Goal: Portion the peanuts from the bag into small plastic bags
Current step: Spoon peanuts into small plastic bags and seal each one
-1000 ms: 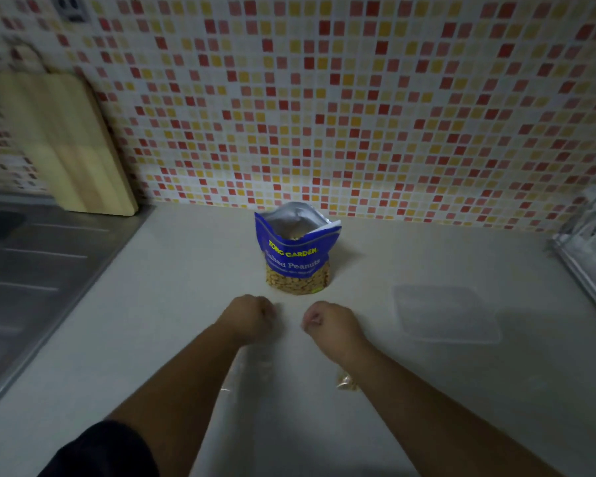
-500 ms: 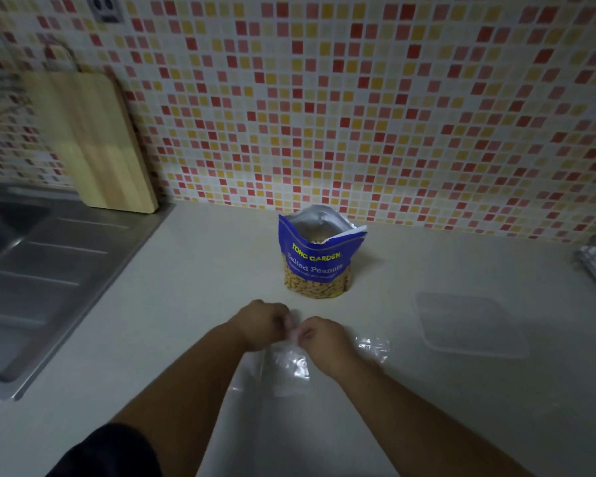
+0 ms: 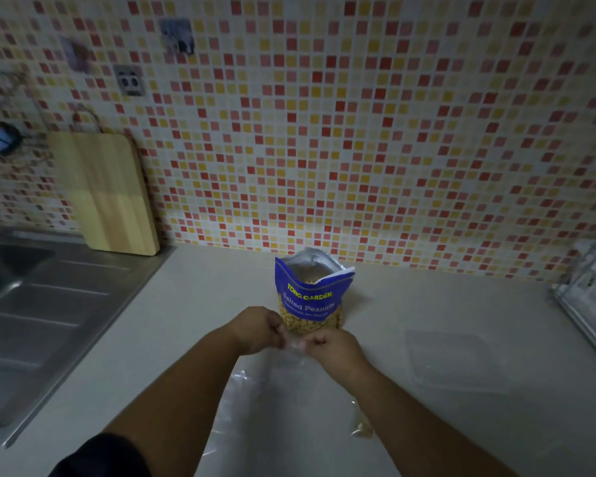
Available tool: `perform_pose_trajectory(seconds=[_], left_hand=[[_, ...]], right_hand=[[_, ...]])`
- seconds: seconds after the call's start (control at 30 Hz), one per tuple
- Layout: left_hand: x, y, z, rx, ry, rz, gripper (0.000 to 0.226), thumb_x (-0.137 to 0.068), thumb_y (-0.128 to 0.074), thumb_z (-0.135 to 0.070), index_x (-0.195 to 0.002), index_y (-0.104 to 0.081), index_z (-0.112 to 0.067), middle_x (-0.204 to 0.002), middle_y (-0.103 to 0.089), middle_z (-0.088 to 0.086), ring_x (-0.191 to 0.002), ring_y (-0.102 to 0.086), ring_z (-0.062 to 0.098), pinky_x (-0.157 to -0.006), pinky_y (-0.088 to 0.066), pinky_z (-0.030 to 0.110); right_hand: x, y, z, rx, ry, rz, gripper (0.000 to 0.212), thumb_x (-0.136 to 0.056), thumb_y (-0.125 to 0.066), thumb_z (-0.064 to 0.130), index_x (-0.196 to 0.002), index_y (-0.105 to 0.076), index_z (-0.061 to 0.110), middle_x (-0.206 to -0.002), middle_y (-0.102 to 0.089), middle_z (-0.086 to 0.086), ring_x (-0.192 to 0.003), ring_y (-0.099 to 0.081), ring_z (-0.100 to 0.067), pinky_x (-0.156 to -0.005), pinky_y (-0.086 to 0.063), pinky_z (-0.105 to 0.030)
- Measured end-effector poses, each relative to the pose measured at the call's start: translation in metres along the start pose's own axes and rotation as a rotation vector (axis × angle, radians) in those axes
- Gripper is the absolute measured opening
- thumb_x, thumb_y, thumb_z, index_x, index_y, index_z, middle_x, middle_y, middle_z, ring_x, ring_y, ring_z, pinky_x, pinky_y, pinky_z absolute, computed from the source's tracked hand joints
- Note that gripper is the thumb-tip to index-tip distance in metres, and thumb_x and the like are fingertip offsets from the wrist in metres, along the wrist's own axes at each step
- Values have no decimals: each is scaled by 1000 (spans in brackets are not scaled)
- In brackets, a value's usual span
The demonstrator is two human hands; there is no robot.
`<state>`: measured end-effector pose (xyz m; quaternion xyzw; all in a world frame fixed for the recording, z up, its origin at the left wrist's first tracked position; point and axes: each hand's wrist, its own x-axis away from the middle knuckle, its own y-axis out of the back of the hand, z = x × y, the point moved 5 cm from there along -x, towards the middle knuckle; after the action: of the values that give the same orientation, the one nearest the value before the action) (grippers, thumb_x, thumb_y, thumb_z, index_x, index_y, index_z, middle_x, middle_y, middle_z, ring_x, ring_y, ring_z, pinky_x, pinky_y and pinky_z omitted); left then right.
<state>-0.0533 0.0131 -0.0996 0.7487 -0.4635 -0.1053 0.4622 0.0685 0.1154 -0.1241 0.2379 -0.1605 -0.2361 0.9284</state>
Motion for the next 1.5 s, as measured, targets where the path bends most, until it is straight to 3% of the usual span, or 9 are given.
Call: perform_pose_trajectory(seconds=[0.2, 0.3, 0.47, 0.63, 0.77, 0.87, 0.97, 1.17, 1.5], left_hand=[[7, 7, -8, 357, 199, -160, 25, -72, -79, -23, -72, -55, -17, -67, -57, -1, -60, -54, 12, -52, -44, 19], [16, -5, -15, 751, 320, -23, 15, -81, -70, -19, -79, -64, -6, -65, -62, 9, -54, -58, 16, -53, -52, 21], [16, -6, -18, 917, 321, -64, 5, -79, -68, 0, -83, -66, 3, -65, -65, 14, -50, -61, 16, -54, -56, 22], [16, 2, -16, 772, 298, -100, 3, -78, -67, 1, -75, -66, -1, -70, -66, 17, -55, -63, 19, -65, -59, 29], [20, 6, -21, 678, 290, -93, 7, -76, -67, 0, -73, -64, -5, -69, -65, 14, -53, -62, 16, -52, -56, 21], [23, 5, -28, 619, 264, -64, 9, -78, -65, -3, -73, -61, -9, -69, -63, 9, -57, -61, 14, -51, -54, 19], [26, 4, -33, 532, 153, -106, 16, -77, -69, -12, -80, -55, -18, -76, -60, 0, -65, -57, 9, -56, -49, 18], [38, 9, -40, 135, -168, -222, 75, -59, -86, -36, -123, -47, -30, -122, -52, -6, -105, -47, 7, -85, -36, 18], [42, 11, -31, 5, -182, -392, 64, -61, -64, -59, -116, -55, -28, -117, -63, -9, -107, -53, 13, -90, -46, 29]], right_hand=[[-7, 7, 4, -107, -88, -119, 27, -76, -74, 22, -53, -62, 29, -42, -56, 14, -54, -47, -3, -52, -36, -17], [-7, 5, 4, -213, -122, -144, 22, -76, -75, 19, -58, -63, 24, -53, -58, 9, -55, -48, -6, -54, -38, -20], [-5, 0, 5, -321, -145, -132, 23, -72, -77, 16, -56, -62, 20, -56, -57, 6, -54, -47, -9, -57, -38, -24], [1, 2, 11, -388, -190, -90, 29, -78, -71, 14, -53, -56, 17, -55, -51, -1, -49, -43, -15, -47, -38, -23], [11, 16, 31, 18, -54, -208, 16, -81, -66, 25, -67, -66, 17, -79, -66, -9, -74, -56, -22, -67, -43, -27], [17, 26, 40, 135, -21, -284, 28, -86, -61, 24, -62, -48, 19, -86, -64, -11, -74, -50, -19, -65, -35, -21], [17, 25, 39, 107, -56, -296, 38, -86, -63, 26, -56, -39, 25, -81, -59, -5, -74, -49, -18, -65, -35, -20], [16, 22, 38, 44, -60, -284, 21, -83, -65, 27, -68, -53, 18, -77, -58, -1, -75, -52, -18, -66, -39, -23], [20, 18, 49, -35, -65, -287, 27, -82, -64, 24, -60, -50, 23, -79, -56, -3, -73, -50, -17, -50, -32, -17]])
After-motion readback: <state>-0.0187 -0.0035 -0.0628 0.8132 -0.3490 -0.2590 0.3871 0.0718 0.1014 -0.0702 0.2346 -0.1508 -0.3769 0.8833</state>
